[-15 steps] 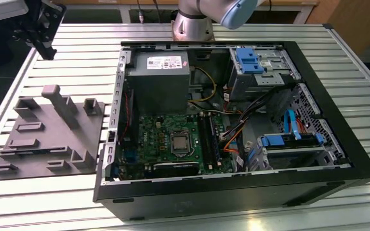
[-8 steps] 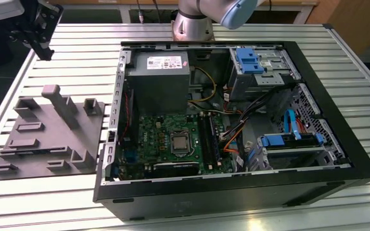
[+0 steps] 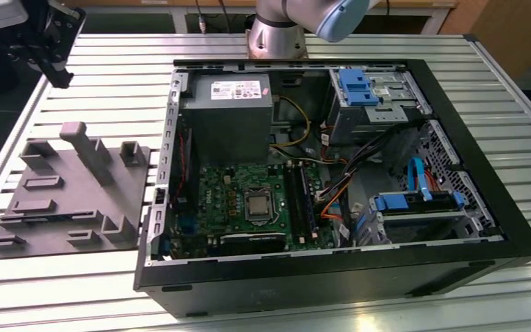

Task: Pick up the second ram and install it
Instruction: 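Reach for the second ram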

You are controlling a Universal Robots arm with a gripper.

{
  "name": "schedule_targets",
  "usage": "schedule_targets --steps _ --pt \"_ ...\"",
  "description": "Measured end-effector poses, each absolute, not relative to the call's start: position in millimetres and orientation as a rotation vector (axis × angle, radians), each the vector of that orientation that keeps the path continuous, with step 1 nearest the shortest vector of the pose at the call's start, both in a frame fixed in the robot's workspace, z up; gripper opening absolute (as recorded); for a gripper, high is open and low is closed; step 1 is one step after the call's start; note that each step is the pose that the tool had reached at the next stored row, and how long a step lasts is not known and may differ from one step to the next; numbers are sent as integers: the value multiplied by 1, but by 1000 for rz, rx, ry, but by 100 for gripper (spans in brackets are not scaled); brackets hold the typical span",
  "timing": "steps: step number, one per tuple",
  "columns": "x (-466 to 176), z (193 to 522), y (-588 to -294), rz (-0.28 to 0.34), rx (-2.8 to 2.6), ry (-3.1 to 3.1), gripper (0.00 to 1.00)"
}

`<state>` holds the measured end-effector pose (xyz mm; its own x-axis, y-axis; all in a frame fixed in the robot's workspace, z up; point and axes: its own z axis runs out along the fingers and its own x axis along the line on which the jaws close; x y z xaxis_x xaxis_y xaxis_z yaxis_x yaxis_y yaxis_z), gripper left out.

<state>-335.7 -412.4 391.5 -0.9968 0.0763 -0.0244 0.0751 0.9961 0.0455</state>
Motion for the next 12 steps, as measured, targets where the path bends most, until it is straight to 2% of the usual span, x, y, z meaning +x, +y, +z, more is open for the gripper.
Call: schedule_targets --steps 12 --pt "-342 391 -415 69 118 3113 11"
